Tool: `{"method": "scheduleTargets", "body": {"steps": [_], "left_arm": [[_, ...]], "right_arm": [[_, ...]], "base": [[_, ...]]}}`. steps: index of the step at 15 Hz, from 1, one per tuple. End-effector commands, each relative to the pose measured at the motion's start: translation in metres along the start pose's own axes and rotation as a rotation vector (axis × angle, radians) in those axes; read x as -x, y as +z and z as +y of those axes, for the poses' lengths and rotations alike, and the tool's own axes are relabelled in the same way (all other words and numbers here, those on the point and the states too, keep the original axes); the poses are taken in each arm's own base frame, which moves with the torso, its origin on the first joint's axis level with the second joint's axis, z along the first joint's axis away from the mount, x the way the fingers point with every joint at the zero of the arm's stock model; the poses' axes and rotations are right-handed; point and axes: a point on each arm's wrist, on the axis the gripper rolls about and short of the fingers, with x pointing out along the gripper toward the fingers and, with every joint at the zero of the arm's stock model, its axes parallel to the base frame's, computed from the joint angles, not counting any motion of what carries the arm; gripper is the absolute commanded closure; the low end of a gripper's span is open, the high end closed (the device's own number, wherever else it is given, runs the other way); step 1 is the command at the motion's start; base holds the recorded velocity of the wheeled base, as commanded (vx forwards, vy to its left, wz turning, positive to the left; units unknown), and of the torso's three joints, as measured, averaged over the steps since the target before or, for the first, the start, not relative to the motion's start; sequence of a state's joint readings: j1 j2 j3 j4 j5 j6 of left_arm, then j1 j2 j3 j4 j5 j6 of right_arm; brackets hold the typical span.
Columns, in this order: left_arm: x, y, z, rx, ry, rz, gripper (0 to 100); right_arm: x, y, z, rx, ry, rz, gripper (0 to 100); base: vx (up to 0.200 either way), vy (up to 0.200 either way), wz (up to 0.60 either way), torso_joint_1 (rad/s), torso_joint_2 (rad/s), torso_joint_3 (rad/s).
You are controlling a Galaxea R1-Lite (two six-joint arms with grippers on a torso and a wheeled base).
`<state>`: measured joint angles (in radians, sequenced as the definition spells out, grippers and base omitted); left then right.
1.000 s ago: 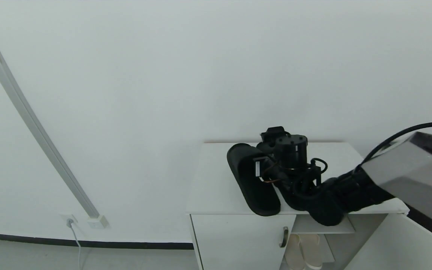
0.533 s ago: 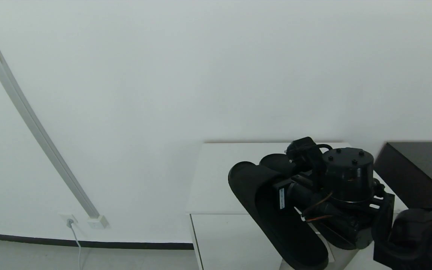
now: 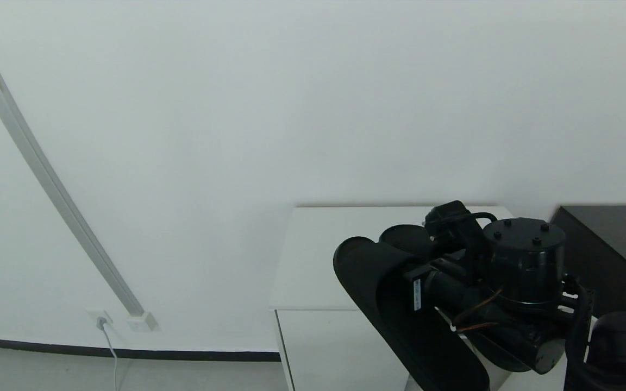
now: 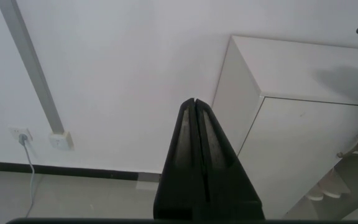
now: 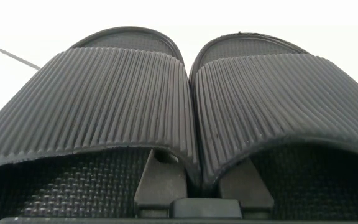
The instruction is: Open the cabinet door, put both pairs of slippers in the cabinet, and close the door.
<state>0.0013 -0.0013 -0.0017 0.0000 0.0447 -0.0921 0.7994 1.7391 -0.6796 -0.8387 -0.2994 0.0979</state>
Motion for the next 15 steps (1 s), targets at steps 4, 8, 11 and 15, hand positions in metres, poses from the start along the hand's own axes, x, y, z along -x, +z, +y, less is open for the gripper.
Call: {"method": "scheduleTargets", "body": {"steps": [4, 8, 11, 15], "left_arm": [[-0.0001, 0.0000, 0.0000, 0.000, 0.000, 0.001, 100], [-0.0001, 0.0001, 0.0000, 0.001, 0.000, 0.000, 100], [-0.0001, 0.0000, 0.0000, 0.001, 0.000, 0.001, 100], [-0.0001, 0.0000, 0.0000, 0.001, 0.000, 0.001, 100]], "right_arm": [[0.0004, -0.0031, 0.0014, 0.003, 0.004, 0.010, 100], [0.0006, -0.0044, 0.0022, 0.005, 0.005, 0.015, 100], [0.0006, -0.0044, 0.0022, 0.005, 0.005, 0.015, 100], [0.0005, -0.0073, 0.0019, 0.008, 0.004, 0.025, 100]], "base": [[-0.200, 0.000, 0.00, 0.006, 0.00, 0.001], [-0.150, 0.000, 0.00, -0.001, 0.00, 0.004], [0.000, 0.000, 0.00, 0.000, 0.00, 0.000], [0.000, 0.000, 0.00, 0.000, 0.00, 0.000]]}}
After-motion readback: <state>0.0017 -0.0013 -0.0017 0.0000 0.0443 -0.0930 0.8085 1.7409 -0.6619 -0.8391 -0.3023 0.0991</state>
